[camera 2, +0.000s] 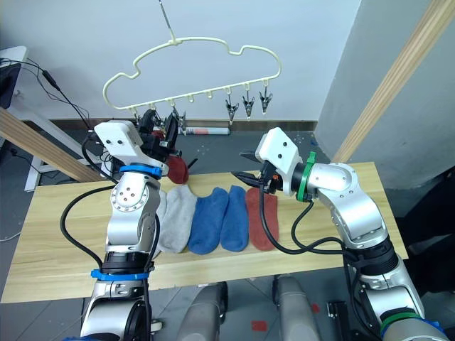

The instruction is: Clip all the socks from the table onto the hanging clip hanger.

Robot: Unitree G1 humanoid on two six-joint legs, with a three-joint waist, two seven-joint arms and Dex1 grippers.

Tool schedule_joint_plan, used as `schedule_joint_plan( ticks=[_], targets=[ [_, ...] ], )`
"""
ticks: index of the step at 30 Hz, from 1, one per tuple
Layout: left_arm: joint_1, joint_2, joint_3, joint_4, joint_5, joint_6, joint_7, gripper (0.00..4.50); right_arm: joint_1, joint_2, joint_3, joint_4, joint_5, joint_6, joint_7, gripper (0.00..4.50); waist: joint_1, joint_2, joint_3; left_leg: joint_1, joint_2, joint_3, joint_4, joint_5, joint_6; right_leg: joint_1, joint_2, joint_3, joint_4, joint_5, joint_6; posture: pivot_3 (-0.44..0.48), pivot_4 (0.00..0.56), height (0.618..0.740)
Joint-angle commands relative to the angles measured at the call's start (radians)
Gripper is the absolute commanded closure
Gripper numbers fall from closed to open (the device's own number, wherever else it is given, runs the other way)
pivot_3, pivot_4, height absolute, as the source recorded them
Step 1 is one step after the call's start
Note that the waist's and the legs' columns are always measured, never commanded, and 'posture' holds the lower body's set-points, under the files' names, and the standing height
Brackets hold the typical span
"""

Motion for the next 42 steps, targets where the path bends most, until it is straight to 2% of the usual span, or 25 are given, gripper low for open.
schedule_joint_plan(
  ticks=[1, 4, 7, 11, 13, 19, 22, 26, 27, 31, 40, 42],
  targets=[
    [-0.003, 0.002, 0.003, -0.047, 0.002, -0.026, 0.000, 2.37, -0.010, 0.001, -0.015, -0.023, 0.019, -0.026, -0.001, 2.30, 0.000, 0.000, 0.000, 0.000, 0.000, 0.000, 0.000, 0.000, 0.000, 0.000, 0.000, 0.000, 0.000, 0.000, 0.000, -0.077, 0.344, 0.740],
    [-0.002, 0.005, 0.004, -0.041, 0.003, -0.021, -0.002, 2.37, -0.014, 0.012, -0.021, -0.022, 0.026, -0.027, -0.007, 2.30, 0.000, 0.000, 0.000, 0.000, 0.000, 0.000, 0.000, 0.000, 0.000, 0.000, 0.000, 0.000, 0.000, 0.000, 0.000, -0.077, 0.343, 0.740],
    [-0.004, 0.004, 0.006, -0.039, -0.005, -0.022, -0.008, 2.95, -0.016, 0.020, -0.028, -0.021, 0.035, -0.027, -0.011, 2.25, 0.000, 0.000, 0.000, 0.000, 0.000, 0.000, 0.000, 0.000, 0.000, 0.000, 0.000, 0.000, 0.000, 0.000, 0.000, -0.078, 0.343, 0.740],
    [-0.009, 0.004, 0.007, -0.043, -0.012, -0.016, -0.013, 4.03, -0.014, 0.018, -0.029, -0.025, 0.045, -0.026, -0.015, 2.25, 0.000, 0.000, 0.000, 0.000, 0.000, 0.000, 0.001, 0.000, 0.000, 0.000, 0.000, 0.000, 0.001, 0.000, 0.000, -0.078, 0.342, 0.740],
    [-0.009, 0.004, 0.009, -0.047, -0.014, -0.012, -0.013, 4.31, -0.011, 0.016, -0.027, -0.026, 0.048, -0.026, -0.019, 2.25, 0.000, 0.000, 0.000, 0.000, 0.000, 0.000, 0.001, 0.000, 0.000, 0.000, 0.000, 0.000, 0.001, 0.000, 0.000, -0.076, 0.340, 0.740],
    [-0.005, 0.019, 0.011, -0.065, -0.009, 0.005, -0.019, 4.31, -0.004, 0.031, -0.020, 0.002, 0.029, -0.019, -0.068, 2.25, 0.000, 0.000, 0.000, 0.000, 0.000, 0.000, 0.002, 0.000, 0.000, 0.000, 0.000, 0.000, 0.003, 0.000, 0.000, -0.072, 0.340, 0.740],
    [0.000, 0.027, 0.005, -0.079, -0.008, 0.017, -0.031, 4.31, 0.020, 0.057, -0.006, 0.059, 0.009, -0.022, -0.115, 1.67, 0.000, 0.000, 0.000, 0.000, 0.000, 0.000, 0.003, 0.000, 0.000, 0.000, 0.000, 0.000, 0.005, 0.000, 0.000, -0.067, 0.337, 0.740],
    [0.001, 0.032, 0.004, -0.091, -0.016, 0.041, -0.045, 4.31, 0.062, 0.069, 0.045, 0.162, -0.094, -0.091, -0.192, 0.37, 0.001, 0.000, 0.000, 0.000, 0.000, 0.000, 0.006, 0.000, 0.000, 0.000, 0.000, 0.000, 0.008, 0.000, 0.000, -0.061, 0.334, 0.740],
    [0.001, 0.034, 0.004, -0.093, -0.017, 0.045, -0.049, 4.31, 0.074, 0.077, 0.055, 0.196, -0.111, -0.103, -0.205, 0.30, 0.002, 0.000, 0.000, 0.000, -0.001, 0.000, 0.008, 0.000, 0.000, 0.000, 0.000, 0.000, 0.009, 0.000, 0.000, -0.060, 0.334, 0.740],
    [0.001, 0.043, 0.007, -0.099, -0.019, 0.064, -0.061, 4.31, 0.117, 0.147, 0.061, 0.384, -0.171, -0.161, -0.306, 0.30, 0.001, -0.001, 0.000, 0.000, -0.001, 0.000, 0.012, 0.000, 0.000, 0.000, 0.000, 0.001, 0.011, 0.000, 0.000, -0.054, 0.335, 0.740],
    [-0.001, 0.063, 0.018, -0.102, -0.026, 0.098, -0.081, 4.31, 0.088, 0.245, 0.019, 0.710, -0.208, -0.262, -0.389, 0.30, 0.001, -0.001, 0.000, 0.001, 0.000, 0.000, 0.012, 0.001, -0.001, 0.000, 0.001, 0.002, 0.013, 0.000, 0.000, -0.047, 0.337, 0.740],
    [0.002, 0.067, 0.018, -0.103, -0.026, 0.102, -0.085, 4.31, 0.069, 0.254, 0.010, 0.778, -0.211, -0.271, -0.391, 0.68, 0.001, -0.001, 0.000, 0.001, 0.000, 0.000, 0.012, 0.001, -0.001, 0.000, 0.001, 0.002, 0.013, 0.000, 0.000, -0.047, 0.337, 0.740]
  ],
)
